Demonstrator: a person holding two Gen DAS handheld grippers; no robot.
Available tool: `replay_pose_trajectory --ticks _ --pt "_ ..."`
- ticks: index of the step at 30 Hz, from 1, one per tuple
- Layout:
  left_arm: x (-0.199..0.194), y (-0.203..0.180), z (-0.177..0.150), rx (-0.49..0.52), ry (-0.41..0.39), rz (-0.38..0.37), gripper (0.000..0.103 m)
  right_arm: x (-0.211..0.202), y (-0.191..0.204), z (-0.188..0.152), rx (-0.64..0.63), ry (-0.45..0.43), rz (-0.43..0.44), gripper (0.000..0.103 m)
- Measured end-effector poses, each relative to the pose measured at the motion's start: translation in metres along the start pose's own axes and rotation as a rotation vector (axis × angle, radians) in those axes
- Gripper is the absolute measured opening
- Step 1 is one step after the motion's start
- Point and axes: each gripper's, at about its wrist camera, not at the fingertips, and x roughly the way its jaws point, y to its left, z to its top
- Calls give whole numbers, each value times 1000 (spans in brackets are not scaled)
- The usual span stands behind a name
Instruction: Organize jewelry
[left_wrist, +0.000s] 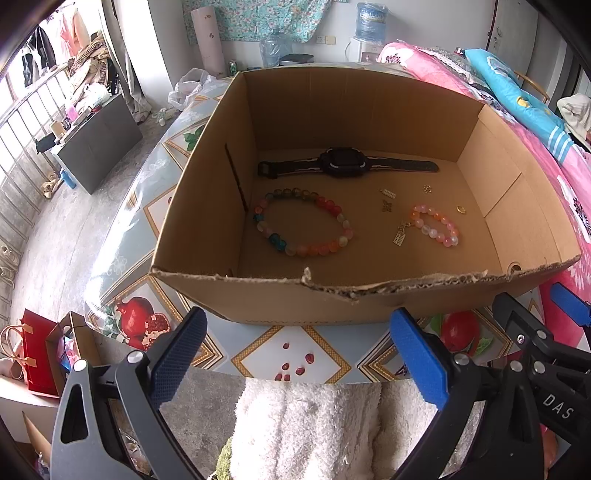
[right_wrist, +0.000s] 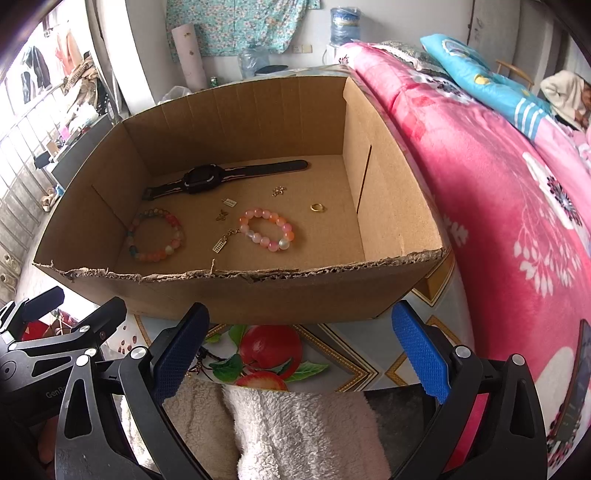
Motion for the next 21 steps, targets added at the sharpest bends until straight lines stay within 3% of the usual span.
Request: replay_pose_trajectory --ticks 21 --pt "1 0 1 0 1 0 97 0 -3 1 -3 0 0 95"
